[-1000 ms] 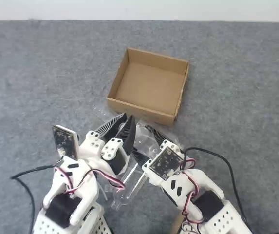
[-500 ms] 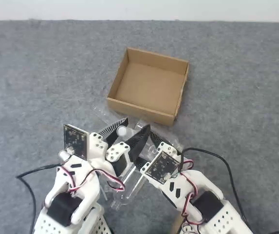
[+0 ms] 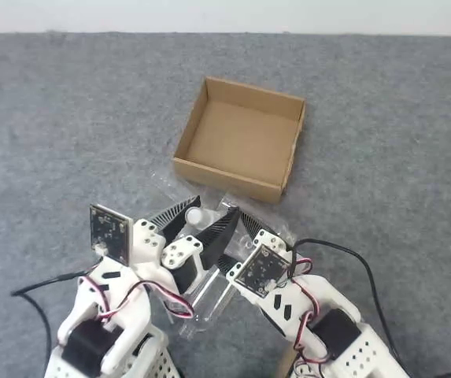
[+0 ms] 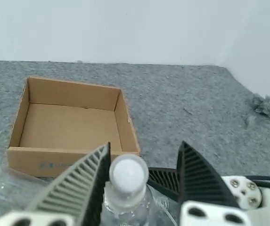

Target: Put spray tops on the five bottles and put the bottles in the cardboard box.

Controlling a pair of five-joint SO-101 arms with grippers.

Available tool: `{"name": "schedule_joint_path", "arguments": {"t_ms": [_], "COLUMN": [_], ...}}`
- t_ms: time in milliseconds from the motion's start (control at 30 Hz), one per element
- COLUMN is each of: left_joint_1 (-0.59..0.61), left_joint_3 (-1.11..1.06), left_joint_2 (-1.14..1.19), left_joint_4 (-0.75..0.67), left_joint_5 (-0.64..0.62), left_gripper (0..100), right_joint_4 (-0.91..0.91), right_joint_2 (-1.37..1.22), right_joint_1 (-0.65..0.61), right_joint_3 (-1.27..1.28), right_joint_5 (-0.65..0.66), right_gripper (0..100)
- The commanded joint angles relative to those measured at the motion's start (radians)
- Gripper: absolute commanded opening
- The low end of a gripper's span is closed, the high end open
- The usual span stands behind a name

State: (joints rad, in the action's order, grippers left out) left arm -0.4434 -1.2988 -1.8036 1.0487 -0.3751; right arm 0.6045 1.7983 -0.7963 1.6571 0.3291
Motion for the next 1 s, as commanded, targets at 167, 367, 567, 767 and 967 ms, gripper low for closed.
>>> {"name": "schedule_joint_path", "arguments": {"t_ms": [167, 367, 567, 767, 967], "left_joint_1": [0.095, 0.097, 0.095, 0.094, 0.012], "left_joint_3": [0.064, 0.065, 0.058, 0.047, -0.024], "left_joint_2": [-0.018, -0.018, -0.018, -0.017, -0.017], "left_joint_4": [-0.015, -0.015, -0.018, -0.021, -0.084], "left_joint_5": [-0.025, -0.023, -0.026, -0.026, -0.020], "left_gripper": [21, 21, 21, 21, 19], "right_joint_4": [0.010, 0.010, 0.012, 0.012, 0.012], "right_joint_2": [0.018, 0.018, 0.018, 0.018, 0.018], "right_joint_1": [0.027, 0.027, 0.022, 0.022, 0.021], "right_joint_3": [0.025, 0.026, 0.026, 0.026, 0.026], "right_joint_5": [0.011, 0.011, 0.011, 0.011, 0.011], "right_gripper": [0.6, 0.6, 0.6, 0.6, 0.6]}}
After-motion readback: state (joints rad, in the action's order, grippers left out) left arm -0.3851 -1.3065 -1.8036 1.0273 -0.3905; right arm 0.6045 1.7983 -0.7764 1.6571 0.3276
